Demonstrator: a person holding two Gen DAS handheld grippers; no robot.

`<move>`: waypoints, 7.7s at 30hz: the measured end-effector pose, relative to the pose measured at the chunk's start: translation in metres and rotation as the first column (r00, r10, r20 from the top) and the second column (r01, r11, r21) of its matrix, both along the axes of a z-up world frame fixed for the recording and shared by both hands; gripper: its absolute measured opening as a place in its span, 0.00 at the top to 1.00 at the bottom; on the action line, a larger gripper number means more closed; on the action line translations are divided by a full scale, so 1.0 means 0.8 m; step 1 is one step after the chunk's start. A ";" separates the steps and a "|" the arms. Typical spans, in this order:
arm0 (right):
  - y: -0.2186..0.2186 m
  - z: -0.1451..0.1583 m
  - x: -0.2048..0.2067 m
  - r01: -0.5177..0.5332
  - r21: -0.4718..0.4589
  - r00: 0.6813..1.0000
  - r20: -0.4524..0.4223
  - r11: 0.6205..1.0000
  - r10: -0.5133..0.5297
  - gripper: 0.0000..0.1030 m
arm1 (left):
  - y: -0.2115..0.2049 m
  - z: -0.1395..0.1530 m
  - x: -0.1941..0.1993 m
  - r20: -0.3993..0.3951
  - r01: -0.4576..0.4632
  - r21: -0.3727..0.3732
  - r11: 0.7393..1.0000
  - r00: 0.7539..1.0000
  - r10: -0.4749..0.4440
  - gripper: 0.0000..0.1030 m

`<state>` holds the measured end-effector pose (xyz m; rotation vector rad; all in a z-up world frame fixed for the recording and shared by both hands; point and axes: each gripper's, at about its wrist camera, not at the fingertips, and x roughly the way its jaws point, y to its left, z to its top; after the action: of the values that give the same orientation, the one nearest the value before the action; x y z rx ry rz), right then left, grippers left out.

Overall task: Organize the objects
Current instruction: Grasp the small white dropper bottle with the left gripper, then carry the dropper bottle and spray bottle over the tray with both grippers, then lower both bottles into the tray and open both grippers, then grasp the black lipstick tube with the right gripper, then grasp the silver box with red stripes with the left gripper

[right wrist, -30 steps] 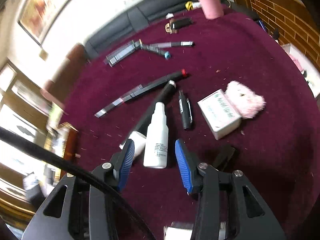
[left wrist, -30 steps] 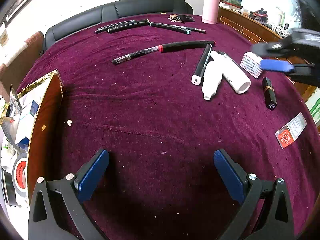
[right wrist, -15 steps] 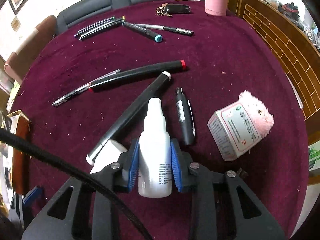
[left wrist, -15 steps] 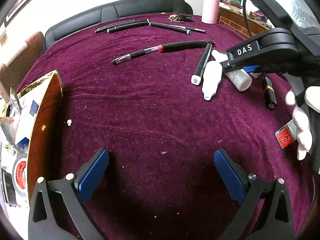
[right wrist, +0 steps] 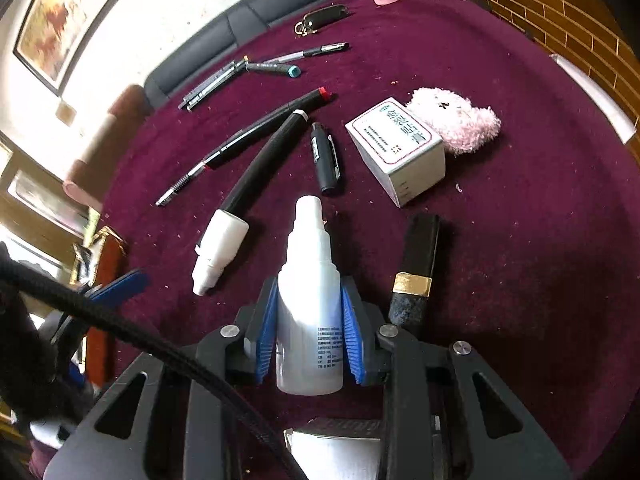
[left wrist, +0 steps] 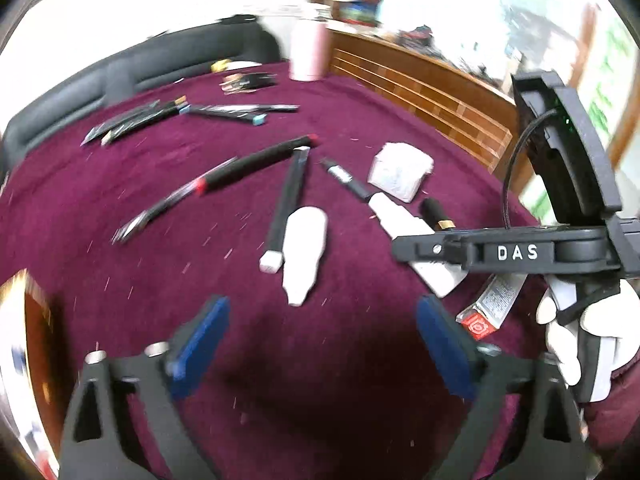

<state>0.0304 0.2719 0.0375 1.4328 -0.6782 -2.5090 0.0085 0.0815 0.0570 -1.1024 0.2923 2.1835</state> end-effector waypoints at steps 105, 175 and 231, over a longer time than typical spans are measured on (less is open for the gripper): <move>-0.150 0.058 0.049 -0.312 -0.137 0.940 -0.186 0.940 0.285 0.73 | -0.231 0.055 0.045 0.025 -0.332 0.280 0.901 0.941 0.339 0.79; -0.036 0.048 0.092 0.041 0.018 0.994 -0.105 0.999 -0.039 0.61 | -0.176 0.041 0.116 0.154 -0.115 0.329 0.937 0.986 0.067 0.18; 0.117 0.038 0.133 0.197 -0.039 0.978 -0.066 0.980 -0.199 0.84 | 0.178 -0.028 0.077 0.008 0.460 -0.134 0.878 0.886 -0.464 0.74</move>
<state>0.1366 0.3658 0.0676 1.3191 -0.8843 -2.6683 0.0700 0.2235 0.0345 -0.9567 0.6513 1.7669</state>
